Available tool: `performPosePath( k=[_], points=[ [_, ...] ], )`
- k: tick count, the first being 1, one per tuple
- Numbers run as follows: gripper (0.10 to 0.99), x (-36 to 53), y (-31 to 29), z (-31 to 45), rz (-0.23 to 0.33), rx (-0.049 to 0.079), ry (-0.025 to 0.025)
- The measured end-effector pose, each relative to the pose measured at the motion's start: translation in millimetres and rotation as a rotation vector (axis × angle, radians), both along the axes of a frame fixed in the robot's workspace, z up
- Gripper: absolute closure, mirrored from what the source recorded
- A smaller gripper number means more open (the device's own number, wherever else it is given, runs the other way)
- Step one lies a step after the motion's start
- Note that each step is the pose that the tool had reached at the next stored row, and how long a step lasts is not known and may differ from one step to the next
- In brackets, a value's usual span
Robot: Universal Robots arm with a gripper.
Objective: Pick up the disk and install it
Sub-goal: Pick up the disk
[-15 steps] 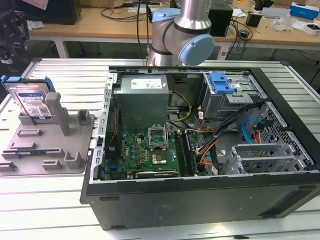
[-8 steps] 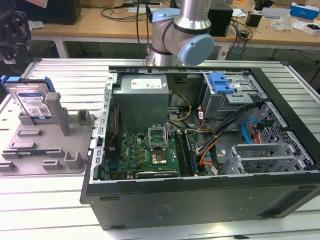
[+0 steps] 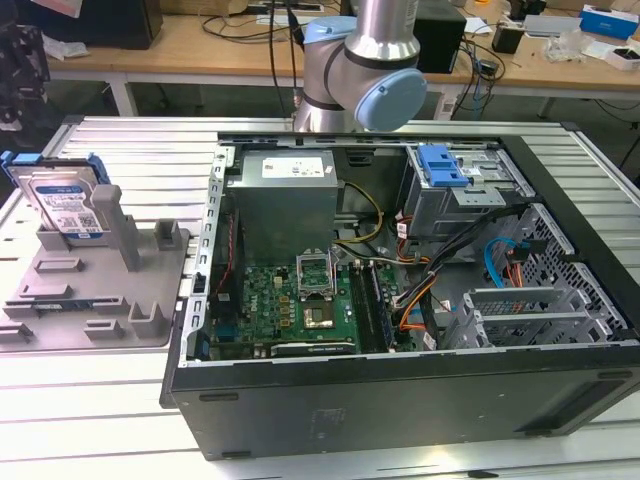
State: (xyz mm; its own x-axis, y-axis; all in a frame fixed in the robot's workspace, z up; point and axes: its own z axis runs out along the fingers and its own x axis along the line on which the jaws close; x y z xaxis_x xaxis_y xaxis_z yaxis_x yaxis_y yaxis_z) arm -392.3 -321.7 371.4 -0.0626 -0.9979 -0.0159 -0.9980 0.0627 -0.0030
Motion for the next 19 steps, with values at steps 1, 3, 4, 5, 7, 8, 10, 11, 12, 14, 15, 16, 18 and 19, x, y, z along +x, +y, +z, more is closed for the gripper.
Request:
performPosePath(
  k=[1, 3, 4, 5, 7, 8, 10, 11, 12, 14, 15, 16, 18, 19],
  points=[
    [0.604, -1.9, 0.2, -0.1, 0.005, 0.000, 0.0000],
    [0.604, -4.8, 0.3, -0.4, 0.010, 0.000, 0.0001],
    [0.604, -6.4, 0.4, -0.6, 0.013, 0.000, 0.0000],
    [0.604, -10.3, 0.8, -1.3, 0.017, 0.000, 0.0000],
    [0.604, -15.8, 2.2, -3.1, 0.021, 0.000, -0.0001],
    [0.604, -16.9, 3.3, -3.8, 0.022, 0.000, -0.0002],
    [0.604, -18.2, 5.2, -5.5, 0.023, 0.000, 0.0000],
    [0.604, -18.2, 5.2, -6.9, 0.025, 0.000, 0.0001],
    [0.604, -18.3, 5.2, -9.3, 0.029, 0.001, 0.0004],
    [0.604, -18.3, 5.2, -13.7, 0.035, 0.002, 0.0007],
    [0.604, -18.3, 5.2, -14.8, 0.037, 0.002, 0.0008],
    [0.604, -18.3, 5.2, -16.0, 0.039, 0.003, 0.0010],
    [0.604, -18.4, 5.2, -18.2, 0.042, 0.004, 0.0015],
    [0.604, -18.4, 5.2, -19.4, 0.044, 0.004, 0.0018]
  ],
)
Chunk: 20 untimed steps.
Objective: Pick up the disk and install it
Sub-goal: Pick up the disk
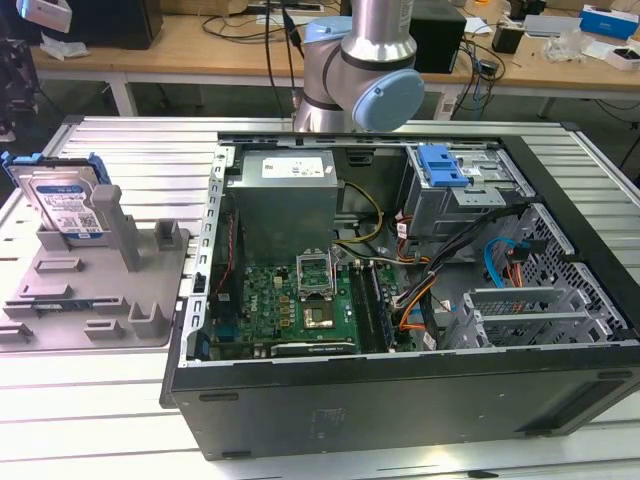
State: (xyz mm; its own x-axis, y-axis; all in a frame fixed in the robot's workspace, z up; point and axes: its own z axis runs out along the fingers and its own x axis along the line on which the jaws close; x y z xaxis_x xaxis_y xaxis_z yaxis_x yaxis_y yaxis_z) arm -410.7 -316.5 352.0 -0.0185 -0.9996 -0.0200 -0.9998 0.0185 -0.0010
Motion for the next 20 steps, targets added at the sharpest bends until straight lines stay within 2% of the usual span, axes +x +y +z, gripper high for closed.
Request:
performPosePath(
  k=[20],
  points=[
    [0.604, -6.0, 0.0, -27.4, 0.025, 0.005, 0.0011]
  ],
)
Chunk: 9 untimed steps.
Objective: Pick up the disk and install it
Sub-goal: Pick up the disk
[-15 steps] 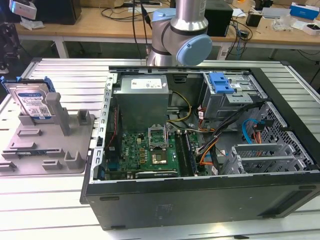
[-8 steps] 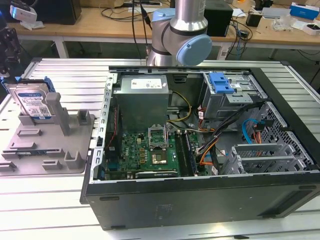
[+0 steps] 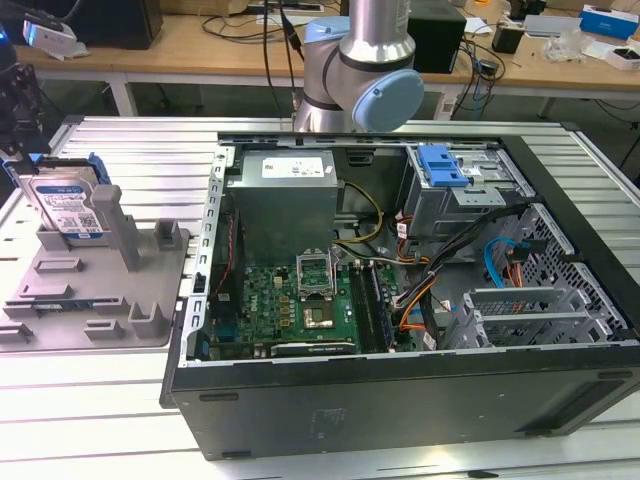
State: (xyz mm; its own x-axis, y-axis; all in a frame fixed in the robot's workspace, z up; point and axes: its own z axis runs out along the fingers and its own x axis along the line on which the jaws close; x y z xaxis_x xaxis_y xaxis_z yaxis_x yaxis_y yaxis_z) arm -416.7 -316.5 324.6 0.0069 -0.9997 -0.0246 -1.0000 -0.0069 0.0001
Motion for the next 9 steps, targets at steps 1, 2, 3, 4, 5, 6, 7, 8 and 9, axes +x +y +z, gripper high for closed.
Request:
performPosePath(
  k=[1, 2, 3, 4, 5, 6, 7, 8, 9],
  points=[
    [0.604, -0.4, 0.0, -1.1, 0.001, 0.000, 0.0000],
    [0.604, -0.8, 0.0, -1.9, 0.001, 0.000, 0.0001],
    [0.604, -1.3, 0.0, -3.3, 0.002, 0.000, 0.0000],
    [0.604, -1.4, 0.0, -4.0, 0.003, 0.000, 0.0000],
    [0.604, -1.6, 0.0, -4.8, 0.004, 0.000, 0.0000],
    [0.604, -2.0, 0.0, -6.6, 0.005, 0.000, 0.0000],
    [0.604, -2.2, 0.0, -7.9, 0.006, 0.000, 0.0001],
    [0.604, -2.5, 0.0, -9.0, 0.007, 0.000, 0.0002],
    [0.604, -2.6, 0.0, -9.7, 0.007, 0.000, 0.0002]
  ],
)
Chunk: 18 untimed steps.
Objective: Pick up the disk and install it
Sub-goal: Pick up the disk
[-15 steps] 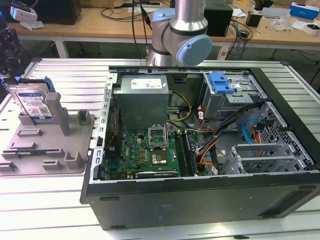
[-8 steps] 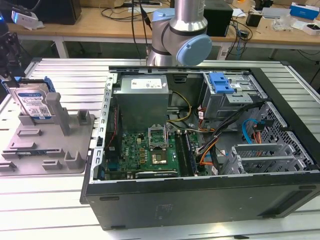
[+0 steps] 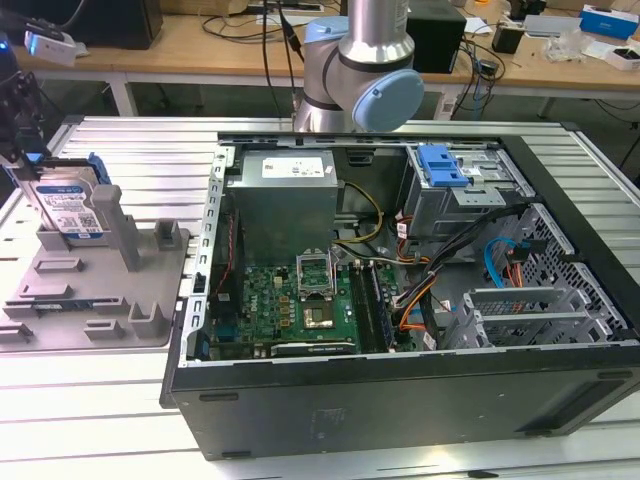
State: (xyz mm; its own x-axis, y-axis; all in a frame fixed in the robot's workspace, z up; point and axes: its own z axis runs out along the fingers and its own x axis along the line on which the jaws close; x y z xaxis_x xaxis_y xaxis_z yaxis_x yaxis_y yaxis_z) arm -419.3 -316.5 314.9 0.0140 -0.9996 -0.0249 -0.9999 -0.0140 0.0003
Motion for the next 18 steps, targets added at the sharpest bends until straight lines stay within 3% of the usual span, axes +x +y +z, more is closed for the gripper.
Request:
performPosePath(
  k=[7, 18],
  points=[
    [0.604, -0.1, -0.7, -3.8, 0.000, 0.000, 0.0027],
    [0.604, 0.2, -1.1, -4.7, 0.000, 0.001, 0.0025]
  ],
)
